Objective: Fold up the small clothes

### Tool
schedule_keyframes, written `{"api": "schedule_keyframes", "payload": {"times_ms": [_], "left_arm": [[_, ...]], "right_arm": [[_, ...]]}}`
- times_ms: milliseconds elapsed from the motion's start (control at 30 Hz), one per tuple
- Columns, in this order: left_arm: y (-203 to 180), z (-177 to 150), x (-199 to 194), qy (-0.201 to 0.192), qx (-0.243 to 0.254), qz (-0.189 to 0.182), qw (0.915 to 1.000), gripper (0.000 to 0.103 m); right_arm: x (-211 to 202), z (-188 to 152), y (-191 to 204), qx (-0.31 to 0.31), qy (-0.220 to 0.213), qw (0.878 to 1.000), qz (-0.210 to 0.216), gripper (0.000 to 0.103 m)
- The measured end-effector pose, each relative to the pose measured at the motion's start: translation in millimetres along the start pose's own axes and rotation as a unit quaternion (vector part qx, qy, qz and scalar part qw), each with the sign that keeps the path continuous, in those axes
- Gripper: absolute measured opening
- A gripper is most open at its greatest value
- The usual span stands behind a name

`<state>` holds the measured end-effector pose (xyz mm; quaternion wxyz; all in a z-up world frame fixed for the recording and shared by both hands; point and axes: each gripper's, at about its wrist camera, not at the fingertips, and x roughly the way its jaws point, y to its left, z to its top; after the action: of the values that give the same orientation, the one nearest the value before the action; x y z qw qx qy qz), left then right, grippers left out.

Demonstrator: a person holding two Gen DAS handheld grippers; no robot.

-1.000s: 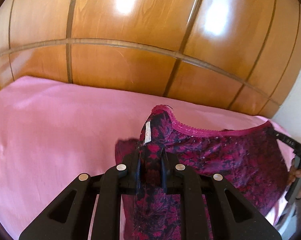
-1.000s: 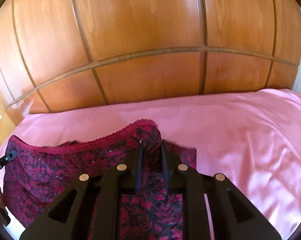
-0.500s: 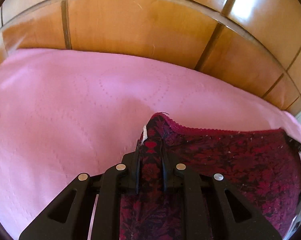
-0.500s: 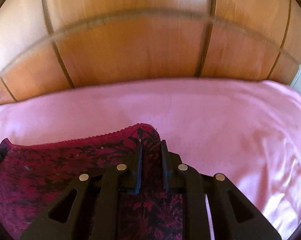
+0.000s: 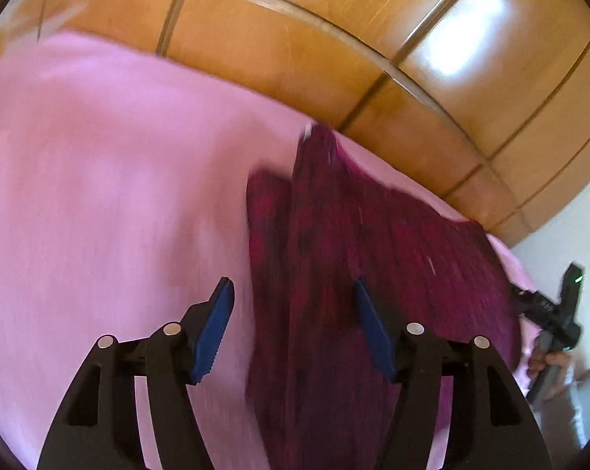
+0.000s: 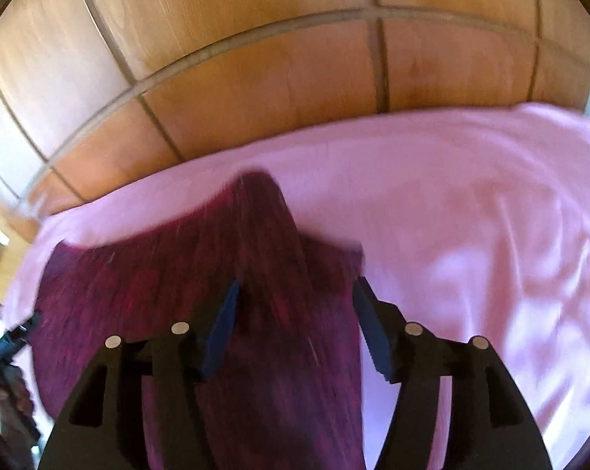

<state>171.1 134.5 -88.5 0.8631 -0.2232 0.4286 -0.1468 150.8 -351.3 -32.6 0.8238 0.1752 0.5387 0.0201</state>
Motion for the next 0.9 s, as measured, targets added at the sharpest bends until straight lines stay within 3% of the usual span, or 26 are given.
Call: {"api": "schedule_keyframes", "payload": {"times_ms": [100,233,300,333,400,467,500,667,900], "left_arm": [[9,-38,-16,0.007,-0.029,-0.041,0.9987,0.062],[11,-73,-24,0.017,-0.056,-0.068,0.9959,0.062],[11,-81,-22,0.018,-0.060,-0.076,0.9952,0.049],[11,-83,-22,0.019,-0.062,-0.078,0.9949,0.045],[9,-82,-21,0.021,-0.060,-0.077,0.9950,0.027],[7,-78,-26,0.022,-0.053,-0.071,0.9958,0.020],[6,-74,-29,0.021,-0.048,-0.070,0.9962,0.018],[-1,-78,-50,0.028,-0.037,-0.077,0.9960,0.017],[-4,-124,-81,0.064,-0.037,-0.073,0.9946,0.017]], "right_arm": [[-22,-39,-9,0.017,0.011,0.999,0.042,0.064],[-35,-80,-6,0.009,0.025,0.998,0.051,0.065],[-44,-97,-2,0.002,0.021,0.999,0.041,0.064],[-44,-102,-2,0.007,0.028,0.998,0.048,0.054],[-47,-115,1,-0.006,0.029,0.999,0.032,0.041],[-46,-116,-1,-0.006,0.033,0.999,0.029,0.019],[-53,-114,-2,0.001,0.032,0.999,0.037,0.015],[-91,-117,-11,0.002,0.021,0.997,0.072,0.013],[-123,-160,-22,-0.024,0.074,0.994,0.076,0.013]]}}
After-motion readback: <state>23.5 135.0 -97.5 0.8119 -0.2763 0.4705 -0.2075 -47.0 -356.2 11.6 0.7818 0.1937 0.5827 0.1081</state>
